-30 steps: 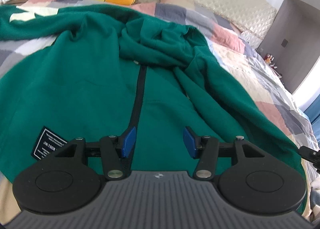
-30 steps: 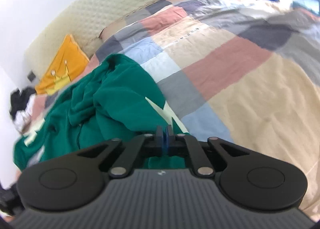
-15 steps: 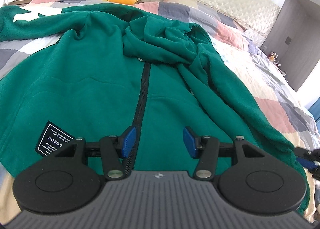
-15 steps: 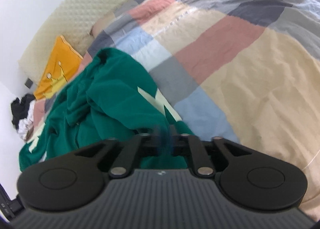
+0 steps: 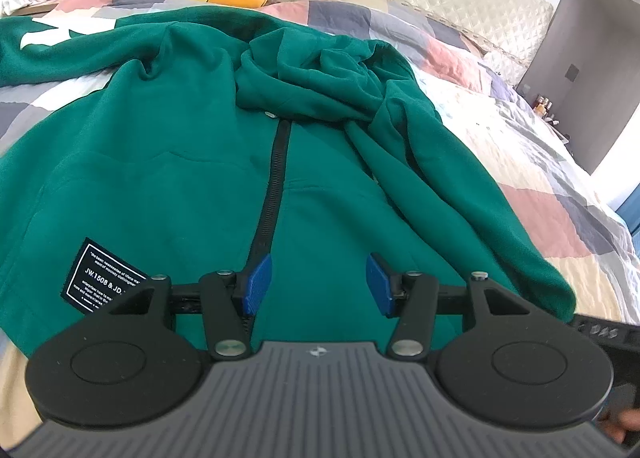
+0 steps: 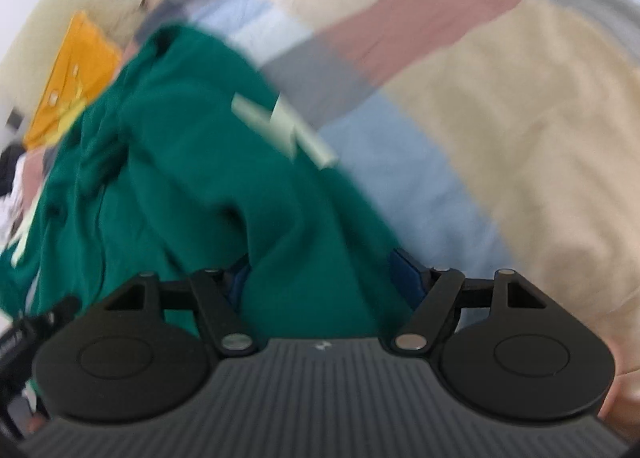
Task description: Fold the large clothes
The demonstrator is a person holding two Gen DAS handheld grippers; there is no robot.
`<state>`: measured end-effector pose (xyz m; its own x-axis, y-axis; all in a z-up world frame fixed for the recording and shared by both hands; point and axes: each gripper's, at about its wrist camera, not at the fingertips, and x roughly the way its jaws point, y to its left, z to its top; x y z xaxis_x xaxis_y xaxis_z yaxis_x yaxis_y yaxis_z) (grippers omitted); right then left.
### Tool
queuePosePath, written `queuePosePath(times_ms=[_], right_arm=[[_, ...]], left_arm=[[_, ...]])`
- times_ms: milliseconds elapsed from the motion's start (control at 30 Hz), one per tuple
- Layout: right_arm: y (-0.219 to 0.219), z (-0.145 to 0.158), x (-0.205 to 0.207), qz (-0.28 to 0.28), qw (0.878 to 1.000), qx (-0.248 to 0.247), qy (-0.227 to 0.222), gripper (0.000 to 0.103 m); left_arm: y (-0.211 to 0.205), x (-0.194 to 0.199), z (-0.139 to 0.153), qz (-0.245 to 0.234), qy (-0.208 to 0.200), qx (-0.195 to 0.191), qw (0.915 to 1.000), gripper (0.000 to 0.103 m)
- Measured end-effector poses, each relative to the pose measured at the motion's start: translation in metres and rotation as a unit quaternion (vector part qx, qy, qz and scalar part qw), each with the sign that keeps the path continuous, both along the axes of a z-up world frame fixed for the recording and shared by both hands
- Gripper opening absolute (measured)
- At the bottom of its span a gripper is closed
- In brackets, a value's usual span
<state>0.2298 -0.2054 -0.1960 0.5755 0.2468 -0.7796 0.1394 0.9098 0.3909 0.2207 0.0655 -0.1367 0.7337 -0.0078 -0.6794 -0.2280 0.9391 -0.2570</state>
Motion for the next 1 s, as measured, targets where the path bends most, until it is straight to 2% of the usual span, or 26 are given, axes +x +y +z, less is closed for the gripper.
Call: queuePosePath(times_ms=[100,133,167,233,300,433,600,800,967,1000], right_arm=[[-0.001,-0.001,-0.001,-0.013,1.0,-0.002,-0.006,0.049],[-0.006,0.0,-0.003,-0.021,1.0,0.012,-0.009,0.026],[-0.01,0.001,-0.005,-0.033,0.999,0.026,-0.011,0.019],[-0.021,0.007,-0.013,-0.059,0.997,0.048,-0.027,0.016],[-0.026,0.018,-0.02,-0.074,0.995,0.048,-0.052,0.015],[-0.022,0.038,-0.026,-0.075,0.993,0.015,-0.094,0.014],[-0.035,0.068,-0.011,-0.082,0.988,-0.018,-0.129,0.013],[-0.084,0.127,0.03,-0.12,0.976,-0.04,-0.175,0.013],[-0.12,0.178,0.096,-0.128,0.967,-0.096,-0.198,0.013],[-0.128,0.186,0.111,-0.131,0.967,-0.094,-0.2,0.013]], left_arm=[[0.0,-0.001,0.0,0.0,-0.001,0.001,1.0,0.058],[0.0,-0.002,0.0,0.002,-0.002,0.001,1.0,0.058],[0.001,-0.003,0.0,0.003,-0.003,0.0,1.0,0.058],[0.004,-0.004,0.001,0.006,-0.005,-0.002,1.0,0.058],[0.006,-0.005,0.002,0.009,-0.006,-0.005,0.9999,0.058],[0.007,-0.007,0.002,0.011,-0.007,-0.005,0.9999,0.058],[0.009,-0.007,0.001,0.015,-0.006,-0.007,0.9998,0.058],[0.014,-0.001,-0.002,0.034,-0.01,-0.018,0.9992,0.058],[0.025,0.006,-0.005,0.061,-0.011,-0.033,0.9976,0.058],[0.027,0.007,-0.005,0.064,-0.011,-0.036,0.9972,0.058]])
